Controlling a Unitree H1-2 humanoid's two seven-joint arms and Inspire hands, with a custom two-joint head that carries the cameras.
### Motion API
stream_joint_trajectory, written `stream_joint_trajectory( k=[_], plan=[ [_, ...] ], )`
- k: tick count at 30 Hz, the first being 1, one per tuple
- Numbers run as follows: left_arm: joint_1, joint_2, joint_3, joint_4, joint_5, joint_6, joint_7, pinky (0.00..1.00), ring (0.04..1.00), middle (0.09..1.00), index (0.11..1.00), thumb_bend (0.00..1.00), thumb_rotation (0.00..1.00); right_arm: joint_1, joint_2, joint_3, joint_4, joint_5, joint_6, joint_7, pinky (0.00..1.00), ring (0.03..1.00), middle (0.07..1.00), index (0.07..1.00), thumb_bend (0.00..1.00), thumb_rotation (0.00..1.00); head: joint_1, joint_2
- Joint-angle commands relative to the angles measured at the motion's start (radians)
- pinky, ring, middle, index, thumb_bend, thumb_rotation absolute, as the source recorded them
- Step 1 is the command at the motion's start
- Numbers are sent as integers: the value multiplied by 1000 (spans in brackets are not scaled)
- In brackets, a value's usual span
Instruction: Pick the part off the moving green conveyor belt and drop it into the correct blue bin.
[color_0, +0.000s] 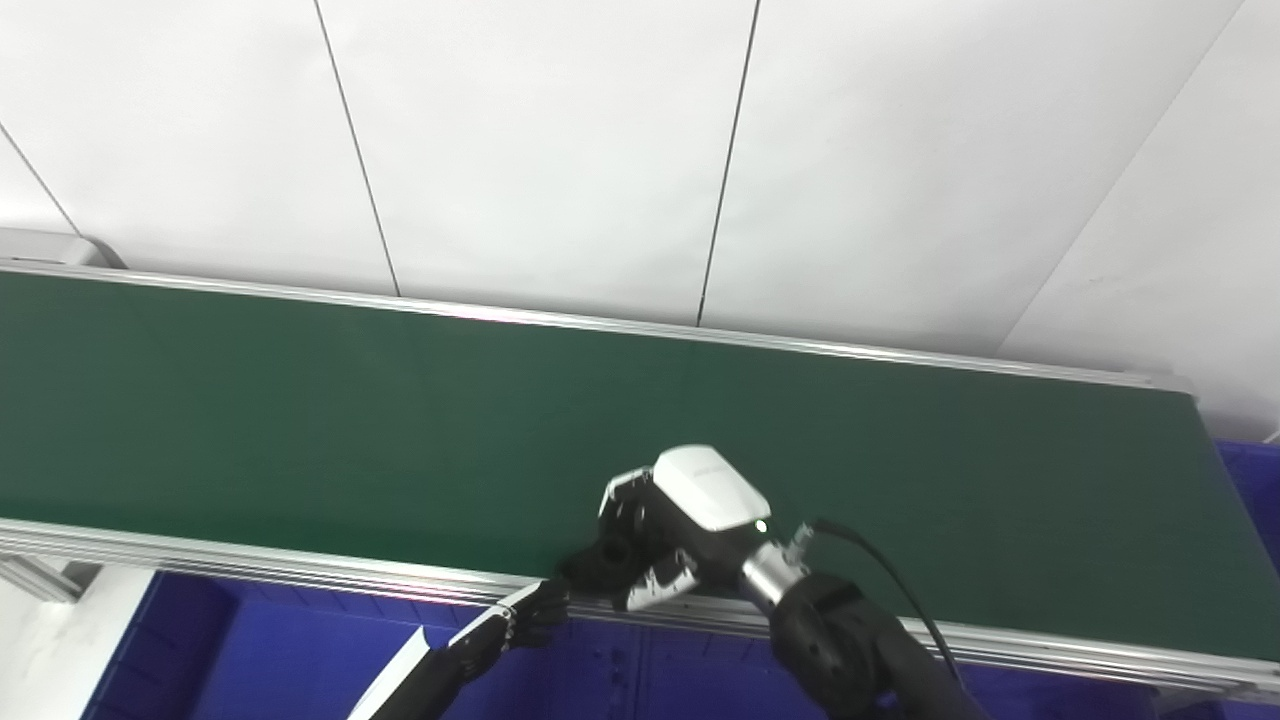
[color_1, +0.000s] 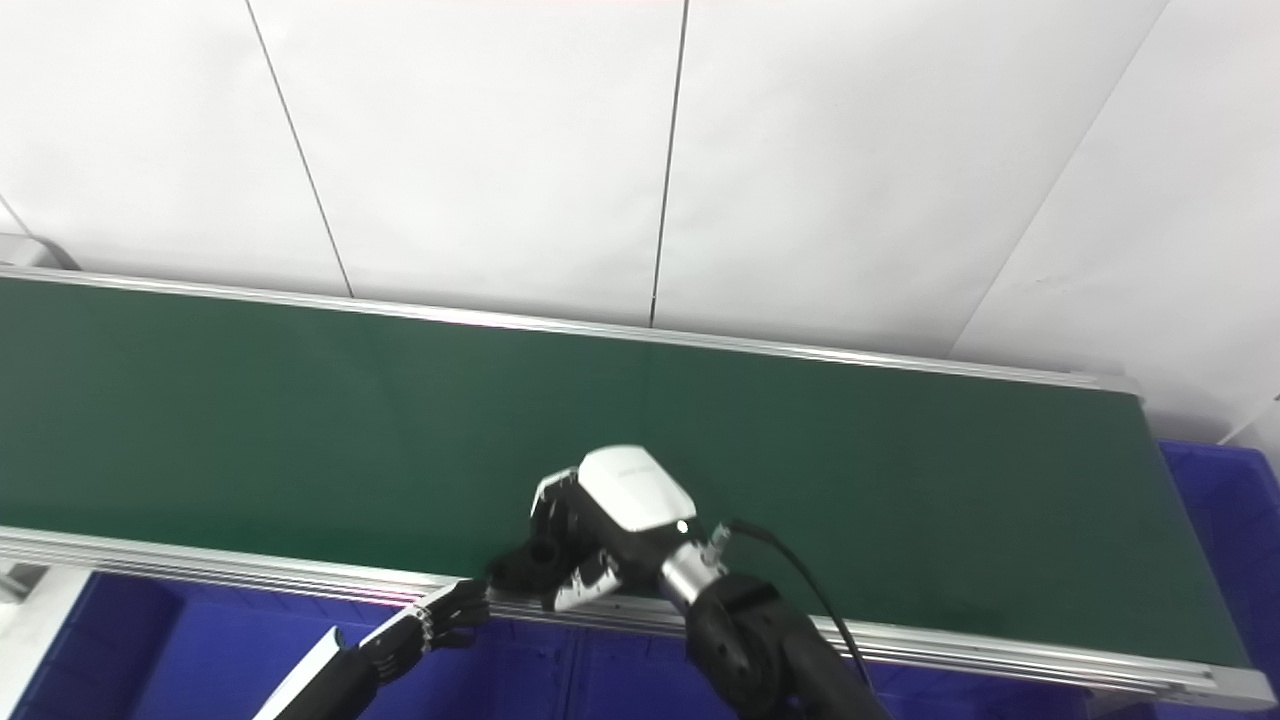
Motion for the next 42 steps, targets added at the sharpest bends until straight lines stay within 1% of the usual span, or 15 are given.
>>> stream_joint_trajectory(
  k=[1, 3, 6, 12, 13, 19, 20, 21, 22, 26, 27, 30, 34, 37, 42],
  plan=[
    [-1, 4, 5, -28, -18, -38, -8, 838, 888, 914, 915, 845, 490, -18, -5, -49, -101, -4, 2, -17, 238, 407, 506, 493, 514, 0, 0, 1],
    [-1, 4, 7, -27, -18, -38, -9, 832, 884, 913, 913, 851, 487, 0, -5, -76, -160, -7, 8, -4, 210, 406, 505, 492, 514, 0, 0, 3],
    [2, 4, 12, -29, -18, -38, -10, 833, 883, 911, 913, 856, 498, 32, 0, -120, -240, -10, 17, 3, 211, 412, 501, 492, 514, 0, 1, 6],
    [13, 4, 22, -41, -20, -38, -8, 841, 885, 913, 914, 859, 510, 94, 3, -177, -355, -33, 9, 11, 187, 417, 499, 491, 515, 0, 3, 21],
    [16, 1, 25, -44, -27, -37, -7, 855, 890, 914, 913, 864, 492, 107, 1, -185, -374, -36, 8, 16, 188, 417, 498, 491, 516, 0, 3, 21],
    [35, -12, 46, -74, -35, -35, 4, 887, 905, 917, 923, 855, 498, 238, -5, -223, -441, -17, -15, 18, 169, 413, 501, 491, 516, 0, -2, 39],
    [37, -13, 48, -78, -35, -33, 3, 888, 906, 918, 925, 856, 505, 264, -8, -224, -448, -21, -18, 20, 157, 293, 483, 490, 521, 0, -3, 41],
    [40, -14, 51, -84, -38, -29, 1, 898, 911, 922, 928, 856, 502, 284, -11, -224, -455, -26, -19, 24, 152, 252, 476, 490, 524, 0, -2, 52],
    [42, -15, 53, -87, -41, -27, -2, 908, 917, 926, 931, 856, 497, 296, -12, -224, -459, -30, -20, 28, 151, 224, 472, 490, 525, 0, -2, 52],
    [51, -15, 59, -109, -51, -3, -7, 917, 933, 942, 937, 845, 491, 388, -33, -226, -462, -31, -33, 28, 159, 210, 470, 490, 525, 0, -5, 78],
    [53, -15, 61, -115, -50, 3, -6, 917, 934, 942, 937, 845, 492, 410, -37, -229, -465, -25, -21, 38, 159, 210, 470, 490, 525, 0, -2, 92],
    [53, -18, 66, -119, -52, 3, -6, 912, 933, 945, 939, 842, 497, 454, -51, -238, -474, -22, 3, 70, 155, 213, 470, 490, 525, 0, 5, 107],
    [48, -23, 73, -122, -40, -5, -2, 874, 907, 933, 933, 840, 511, 468, -72, -248, -459, -14, 22, 138, 158, 222, 470, 490, 525, 0, 7, 135],
    [45, -25, 76, -124, -36, 0, -2, 866, 900, 927, 930, 850, 522, 457, -80, -250, -415, -12, 24, 174, 152, 215, 470, 490, 526, 0, 11, 139],
    [46, -29, 79, -125, -42, 5, -3, 862, 902, 927, 931, 854, 527, 415, -89, -231, -336, -58, 31, 212, 166, 243, 471, 491, 527, 0, 17, 144]
  ],
)
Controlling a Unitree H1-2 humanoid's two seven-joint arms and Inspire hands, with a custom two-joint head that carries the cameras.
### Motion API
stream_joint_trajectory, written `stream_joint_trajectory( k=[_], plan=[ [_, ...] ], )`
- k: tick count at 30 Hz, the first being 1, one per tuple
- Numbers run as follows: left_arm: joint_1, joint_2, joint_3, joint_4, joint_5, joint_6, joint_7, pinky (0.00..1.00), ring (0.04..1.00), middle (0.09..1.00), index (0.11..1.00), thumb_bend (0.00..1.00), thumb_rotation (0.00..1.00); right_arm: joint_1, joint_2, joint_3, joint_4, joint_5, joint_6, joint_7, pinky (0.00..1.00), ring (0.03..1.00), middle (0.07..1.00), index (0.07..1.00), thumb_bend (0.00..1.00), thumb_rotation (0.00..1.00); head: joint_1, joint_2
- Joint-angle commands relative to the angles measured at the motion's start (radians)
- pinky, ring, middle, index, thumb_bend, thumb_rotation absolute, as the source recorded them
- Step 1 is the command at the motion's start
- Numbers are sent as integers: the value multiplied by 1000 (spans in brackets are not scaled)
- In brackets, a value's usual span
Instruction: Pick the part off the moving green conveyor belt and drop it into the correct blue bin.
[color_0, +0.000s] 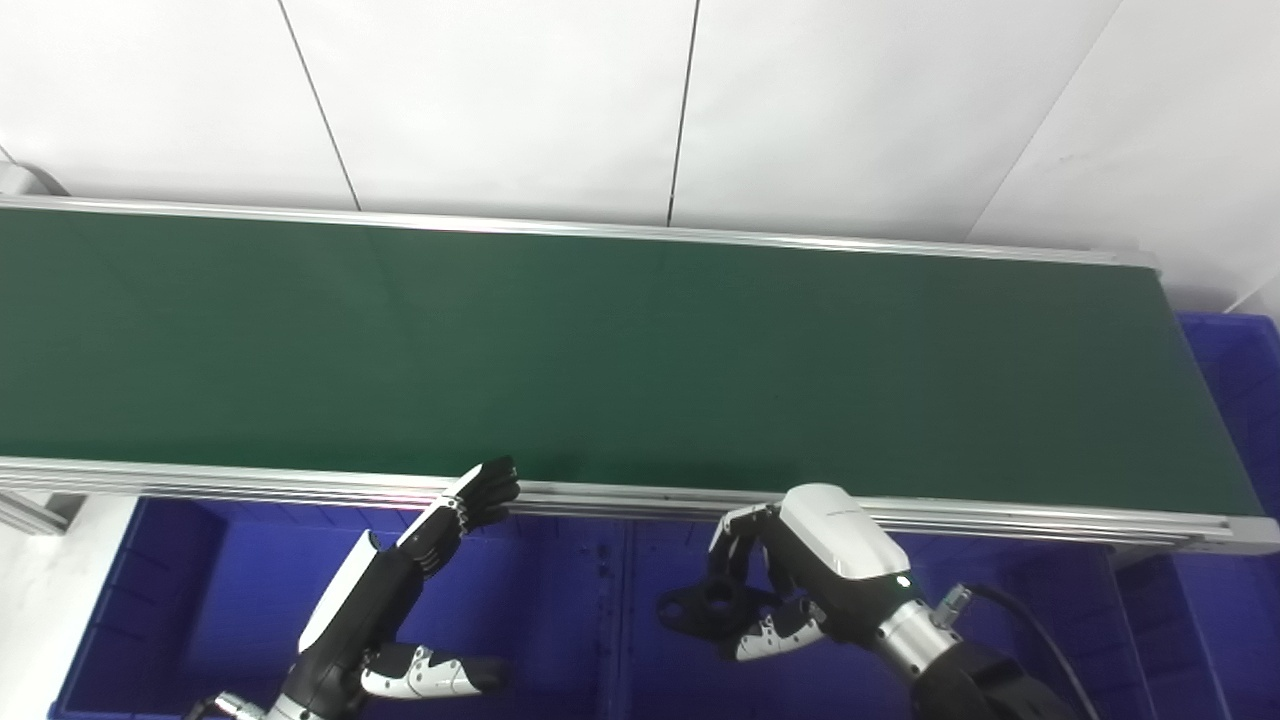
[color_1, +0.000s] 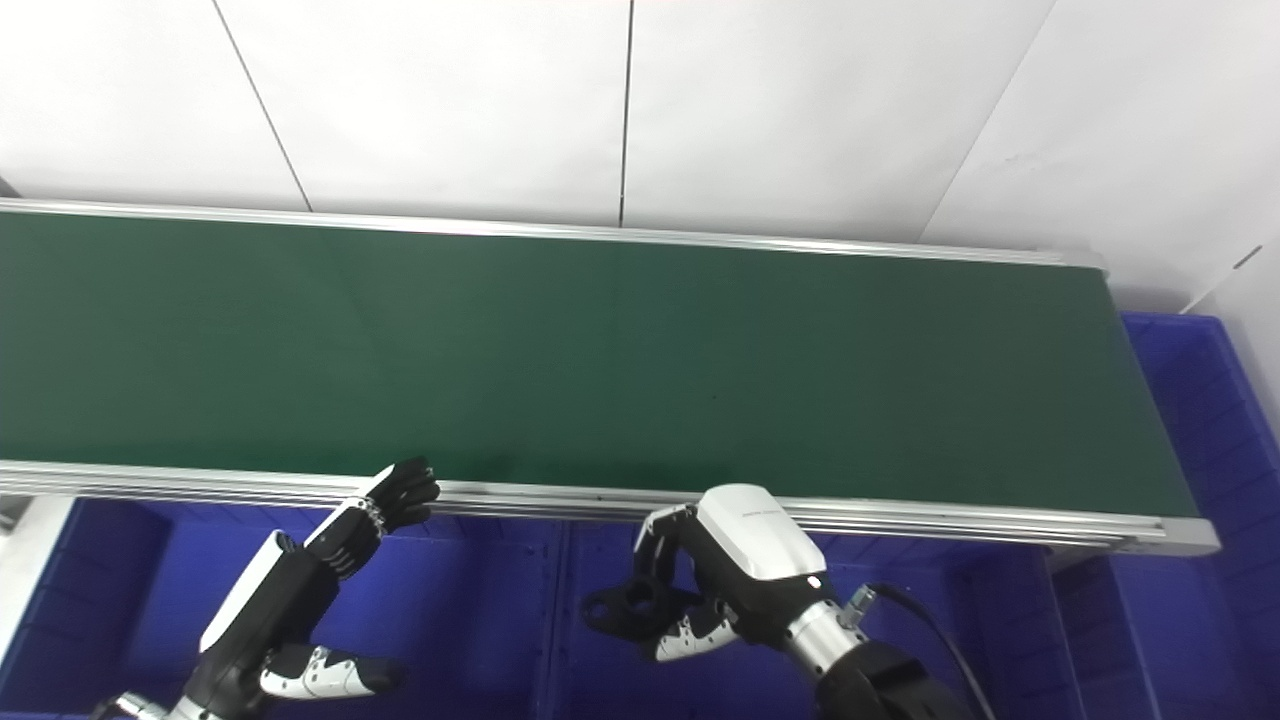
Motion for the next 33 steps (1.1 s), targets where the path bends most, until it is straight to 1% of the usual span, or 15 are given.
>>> stream_joint_trajectory(
  k=[1, 6, 8, 9, 10, 13, 14, 18, 21, 24, 28, 29, 30, 32, 33],
  plan=[
    [-1, 2, 9, -28, -8, -7, 5, 874, 906, 929, 931, 853, 519, -35, -7, 11, 5, -31, 12, 12, 181, 261, 472, 491, 527, 0, 0, -2],
    [-6, 0, 12, -15, -13, -17, 5, 878, 906, 929, 929, 846, 507, -80, -4, 58, 71, -145, 54, 74, 194, 275, 475, 493, 526, 0, -2, -8],
    [-9, 0, 13, -8, -14, -21, 5, 873, 903, 928, 929, 843, 504, -89, -7, 77, 72, -184, 59, 102, 313, 407, 485, 495, 524, 1, -5, -10],
    [-9, -1, 13, -6, -16, -21, 5, 873, 903, 928, 928, 847, 504, -93, -12, 89, 68, -204, 57, 116, 445, 529, 595, 497, 513, 87, -5, -11],
    [-9, -1, 14, -6, -16, -21, 4, 877, 904, 928, 929, 845, 501, -97, -18, 101, 60, -229, 60, 139, 663, 701, 733, 723, 542, 265, -5, -11],
    [-10, -1, 14, -5, -16, -22, 3, 882, 906, 928, 929, 841, 500, -107, -28, 129, 39, -312, 71, 208, 765, 789, 798, 800, 552, 377, -1, -14],
    [-10, -1, 14, -4, -16, -22, 3, 877, 905, 928, 928, 841, 497, -110, -31, 137, 33, -340, 71, 232, 855, 839, 834, 827, 546, 491, -1, -14],
    [-8, 2, 15, -10, -11, -14, 3, 880, 909, 932, 930, 848, 497, -88, -31, 140, -18, -398, 64, 241, 980, 889, 864, 846, 564, 602, 3, -15],
    [-7, 3, 16, -7, -13, -18, 3, 884, 908, 931, 929, 851, 498, -39, -11, 111, -88, -382, 70, 214, 999, 894, 866, 851, 574, 609, 0, -18],
    [-8, 4, 17, -3, -10, -22, 3, 884, 908, 932, 929, 853, 503, 17, 16, 70, -159, -324, 69, 174, 973, 887, 863, 847, 601, 537, 0, -18],
    [-6, 2, 15, -4, 0, -16, 2, 893, 918, 939, 936, 843, 491, 129, 80, -18, -226, -85, 29, 17, 820, 817, 818, 816, 654, 352, 17, -29],
    [-5, 2, 14, -4, 1, -11, 2, 894, 919, 940, 936, 843, 491, 162, 105, -42, -237, -3, 12, -29, 814, 814, 816, 815, 656, 346, 31, -34],
    [-4, 1, 13, -3, 1, -8, 2, 906, 925, 943, 938, 849, 488, 185, 121, -58, -243, 52, -1, -62, 742, 787, 804, 806, 661, 338, 31, -34],
    [-2, -1, 12, 1, 5, -5, 3, 918, 931, 946, 938, 856, 486, 230, 138, -78, -216, 168, -102, -167, 679, 763, 798, 805, 648, 297, 47, -39],
    [-2, -4, 12, 3, 8, -4, 5, 922, 933, 947, 938, 859, 486, 253, 142, -82, -184, 209, -182, -233, 659, 755, 797, 806, 641, 276, 57, -45]
  ],
)
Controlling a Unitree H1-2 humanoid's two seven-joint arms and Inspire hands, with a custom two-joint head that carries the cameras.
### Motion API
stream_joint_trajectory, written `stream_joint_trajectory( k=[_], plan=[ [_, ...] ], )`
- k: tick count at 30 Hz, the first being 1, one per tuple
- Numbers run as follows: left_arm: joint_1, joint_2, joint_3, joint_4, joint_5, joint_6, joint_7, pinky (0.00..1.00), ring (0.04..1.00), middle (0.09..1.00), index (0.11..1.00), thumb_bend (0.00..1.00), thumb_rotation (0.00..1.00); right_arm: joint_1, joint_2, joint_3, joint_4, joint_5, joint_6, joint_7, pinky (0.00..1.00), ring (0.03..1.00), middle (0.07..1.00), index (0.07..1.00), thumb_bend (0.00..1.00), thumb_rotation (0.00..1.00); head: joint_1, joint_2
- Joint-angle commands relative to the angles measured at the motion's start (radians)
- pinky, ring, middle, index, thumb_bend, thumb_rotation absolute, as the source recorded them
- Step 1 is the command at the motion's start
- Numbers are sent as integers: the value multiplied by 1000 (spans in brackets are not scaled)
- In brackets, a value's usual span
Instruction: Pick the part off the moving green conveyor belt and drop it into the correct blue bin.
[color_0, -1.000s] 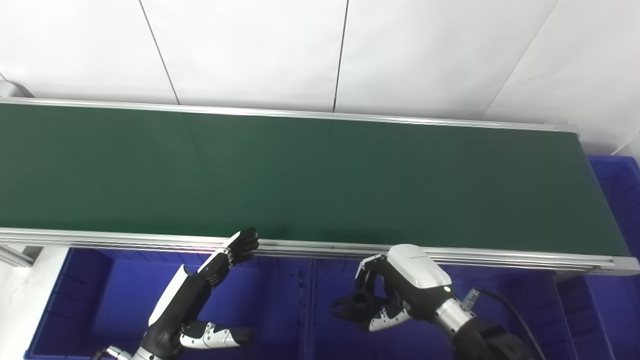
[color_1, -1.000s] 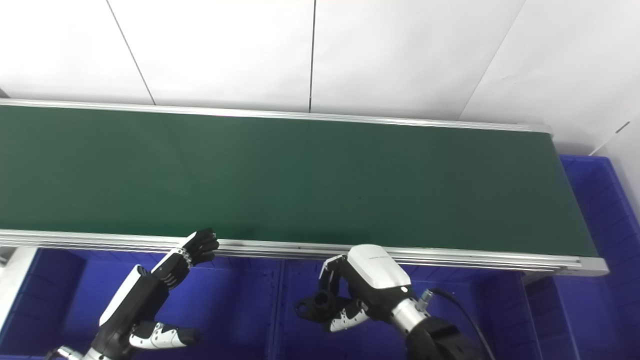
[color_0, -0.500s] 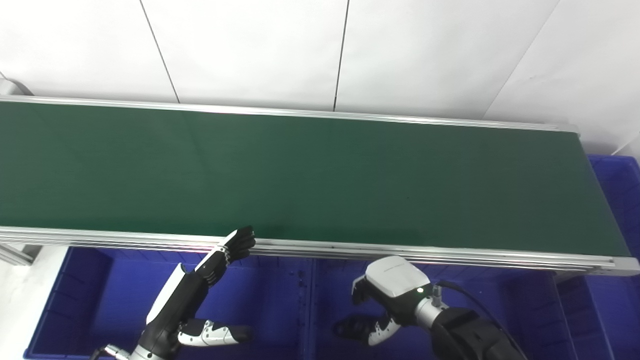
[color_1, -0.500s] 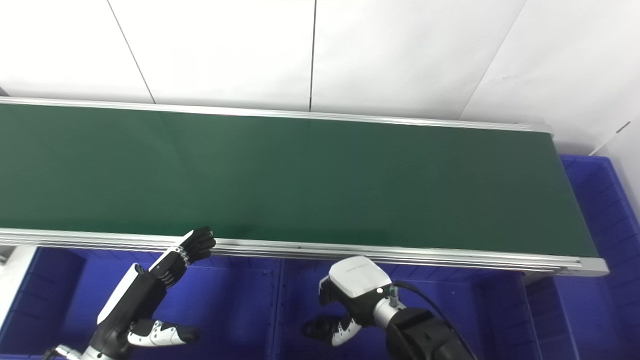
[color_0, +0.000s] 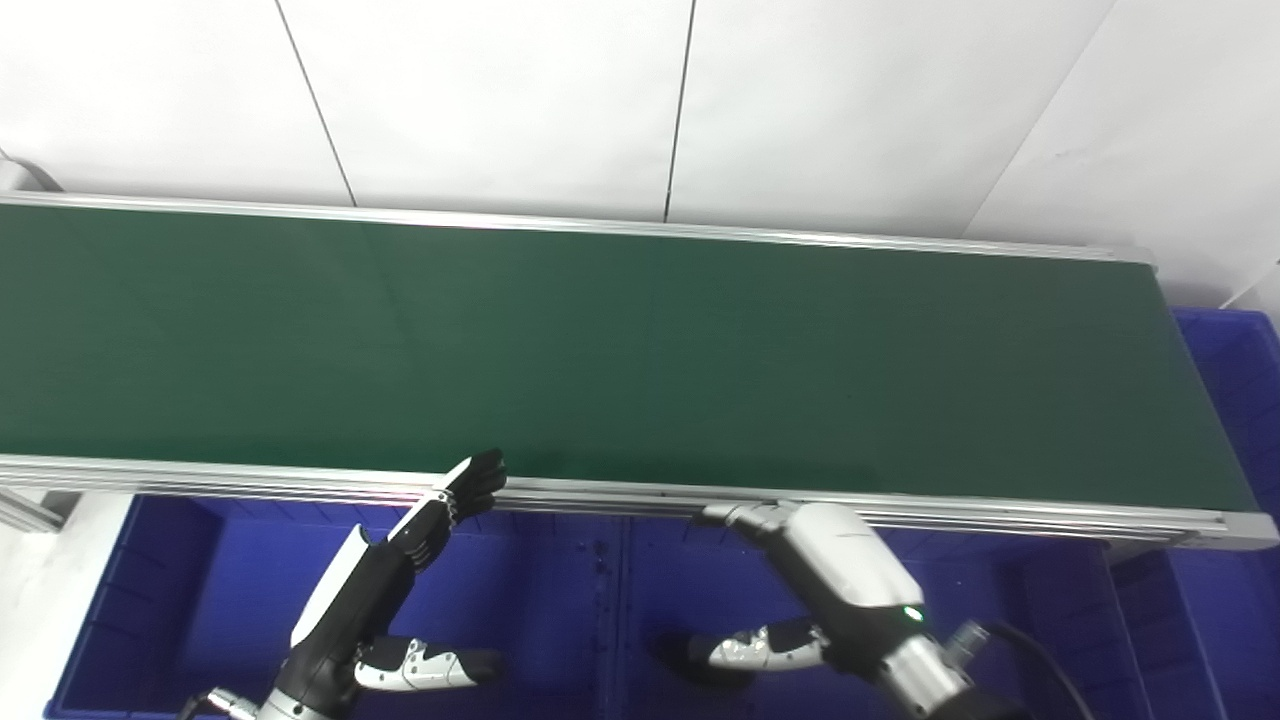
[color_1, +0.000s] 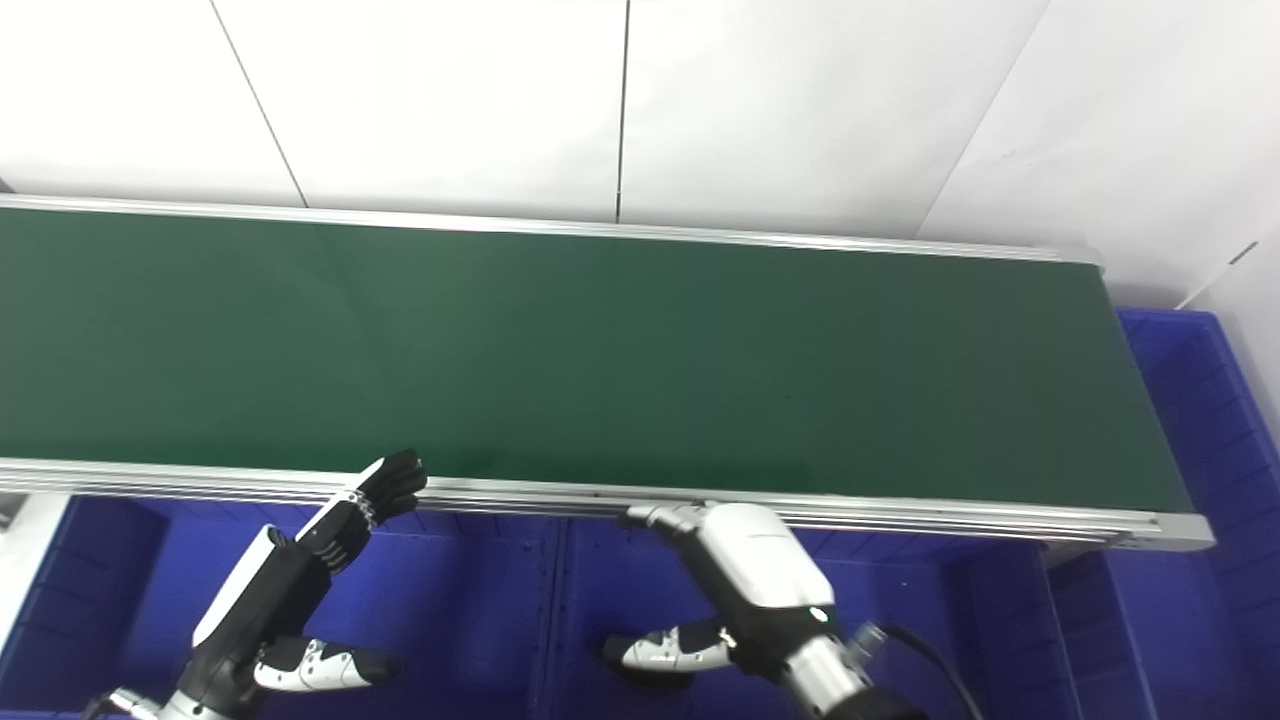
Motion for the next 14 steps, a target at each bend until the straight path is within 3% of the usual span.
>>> stream_joint_trajectory(
  k=[1, 3, 6, 14],
  plan=[
    [2, -4, 3, -7, 8, -7, 6, 930, 939, 948, 941, 861, 484, 44, 10, -8, 37, 122, -208, -153, 661, 756, 807, 829, 627, 258, 16, -9],
    [0, -7, 2, -2, 16, -9, 9, 931, 940, 950, 943, 859, 477, 79, 23, -10, 67, 159, -271, -206, 677, 766, 822, 856, 626, 264, 34, -19],
    [-6, -11, 1, 6, 30, -14, 10, 930, 945, 958, 950, 853, 492, 109, 33, -8, 90, 196, -301, -233, 678, 769, 830, 885, 652, 310, 46, -27],
    [-20, -30, -1, 48, 34, -53, 17, 948, 962, 976, 971, 820, 475, 126, 63, -9, 131, 302, -245, -216, 733, 816, 862, 928, 700, 343, 68, -48]
  ],
)
